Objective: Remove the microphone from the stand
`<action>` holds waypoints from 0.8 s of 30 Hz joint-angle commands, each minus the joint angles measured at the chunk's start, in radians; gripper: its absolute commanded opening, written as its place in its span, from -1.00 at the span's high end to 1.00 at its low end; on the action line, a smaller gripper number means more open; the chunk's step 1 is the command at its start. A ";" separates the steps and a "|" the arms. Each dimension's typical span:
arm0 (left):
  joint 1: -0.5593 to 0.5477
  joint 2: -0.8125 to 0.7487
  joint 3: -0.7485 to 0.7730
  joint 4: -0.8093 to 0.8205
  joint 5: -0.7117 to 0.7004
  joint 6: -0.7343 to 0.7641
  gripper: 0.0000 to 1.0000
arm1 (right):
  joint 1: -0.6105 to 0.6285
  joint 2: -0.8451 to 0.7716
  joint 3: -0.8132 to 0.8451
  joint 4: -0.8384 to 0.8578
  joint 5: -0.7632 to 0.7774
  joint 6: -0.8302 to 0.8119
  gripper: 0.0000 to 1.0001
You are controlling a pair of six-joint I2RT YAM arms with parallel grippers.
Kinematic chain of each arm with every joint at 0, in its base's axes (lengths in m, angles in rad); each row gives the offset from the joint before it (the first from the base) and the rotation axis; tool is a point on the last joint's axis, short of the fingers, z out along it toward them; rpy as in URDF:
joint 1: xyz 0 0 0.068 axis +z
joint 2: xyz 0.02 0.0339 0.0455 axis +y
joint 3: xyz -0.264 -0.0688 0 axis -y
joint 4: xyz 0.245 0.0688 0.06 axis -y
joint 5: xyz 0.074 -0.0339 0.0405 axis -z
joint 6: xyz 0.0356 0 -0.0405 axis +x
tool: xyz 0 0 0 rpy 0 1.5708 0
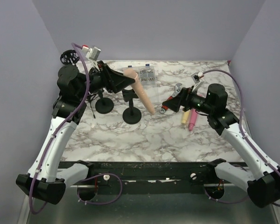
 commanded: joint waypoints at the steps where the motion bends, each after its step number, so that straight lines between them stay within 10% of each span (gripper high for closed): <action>1: -0.061 0.014 -0.063 0.172 0.178 -0.066 1.00 | 0.147 -0.019 0.057 0.025 -0.090 0.033 -1.00; 8: -0.095 0.110 -0.073 0.172 0.286 -0.122 1.00 | 0.306 -0.003 0.059 0.154 -0.097 0.098 -0.95; 13: -0.105 0.120 -0.118 0.150 0.283 -0.091 1.00 | 0.337 0.008 0.021 0.262 -0.107 0.132 -0.48; 24: -0.112 0.120 -0.173 0.194 0.310 -0.137 1.00 | 0.343 0.044 -0.013 0.316 -0.105 0.040 -0.11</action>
